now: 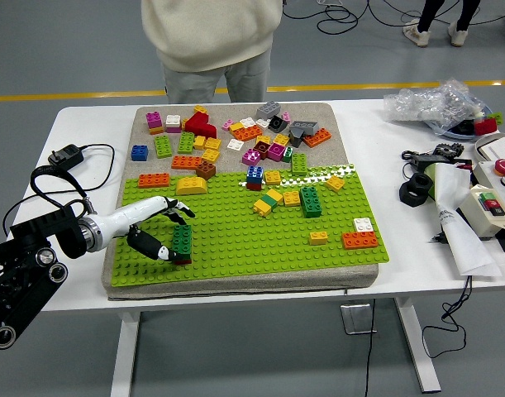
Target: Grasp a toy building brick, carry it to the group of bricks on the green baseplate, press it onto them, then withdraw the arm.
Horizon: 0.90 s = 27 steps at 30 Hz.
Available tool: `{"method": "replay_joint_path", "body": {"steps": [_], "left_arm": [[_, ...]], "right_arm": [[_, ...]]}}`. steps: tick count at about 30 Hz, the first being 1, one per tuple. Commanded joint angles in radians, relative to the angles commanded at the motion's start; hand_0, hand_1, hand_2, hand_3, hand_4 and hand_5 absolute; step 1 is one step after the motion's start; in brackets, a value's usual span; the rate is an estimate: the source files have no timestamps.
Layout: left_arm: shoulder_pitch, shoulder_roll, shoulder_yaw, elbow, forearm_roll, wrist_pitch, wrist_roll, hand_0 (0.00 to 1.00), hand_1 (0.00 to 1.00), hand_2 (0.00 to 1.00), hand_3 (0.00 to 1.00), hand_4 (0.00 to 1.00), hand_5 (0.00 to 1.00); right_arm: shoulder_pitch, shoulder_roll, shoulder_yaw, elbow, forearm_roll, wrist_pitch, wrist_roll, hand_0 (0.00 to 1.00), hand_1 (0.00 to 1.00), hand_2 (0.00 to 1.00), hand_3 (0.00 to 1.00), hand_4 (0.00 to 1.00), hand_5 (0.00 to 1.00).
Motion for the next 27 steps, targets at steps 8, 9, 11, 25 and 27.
{"method": "replay_joint_path", "body": {"steps": [8, 9, 11, 25, 27], "left_arm": [[-0.004, -0.004, -0.002, 0.007, 0.004, 0.016, 0.000, 0.892, 0.799, 0.623, 0.800, 0.892, 0.059], [-0.004, -0.004, -0.003, 0.006, 0.004, 0.017, 0.000, 0.890, 0.798, 0.626, 0.799, 0.892, 0.055], [-0.005, -0.004, -0.003, 0.005, 0.005, 0.018, -0.001, 0.890, 0.798, 0.626, 0.799, 0.892, 0.055], [-0.008, -0.007, -0.004, 0.009, 0.004, 0.015, -0.001, 0.896, 0.804, 0.638, 0.799, 0.928, 0.098], [-0.009, -0.007, -0.005, 0.010, 0.004, 0.015, -0.001, 0.900, 0.806, 0.648, 0.804, 0.939, 0.105]], "right_arm": [[0.000, -0.001, 0.000, 0.000, 0.000, 0.000, 0.000, 0.773, 0.699, 0.744, 0.764, 0.998, 0.767], [0.000, -0.001, 0.000, 0.000, 0.000, 0.000, 0.000, 0.773, 0.699, 0.744, 0.764, 0.998, 0.767], [-0.001, -0.001, 0.000, 0.000, 0.000, 0.000, 0.000, 0.773, 0.699, 0.744, 0.764, 0.998, 0.767], [0.001, -0.001, 0.000, 0.000, 0.002, 0.001, 0.000, 0.773, 0.699, 0.743, 0.764, 0.998, 0.768], [0.001, -0.001, -0.001, 0.000, 0.003, 0.001, 0.000, 0.772, 0.699, 0.742, 0.764, 0.998, 0.768]]}}
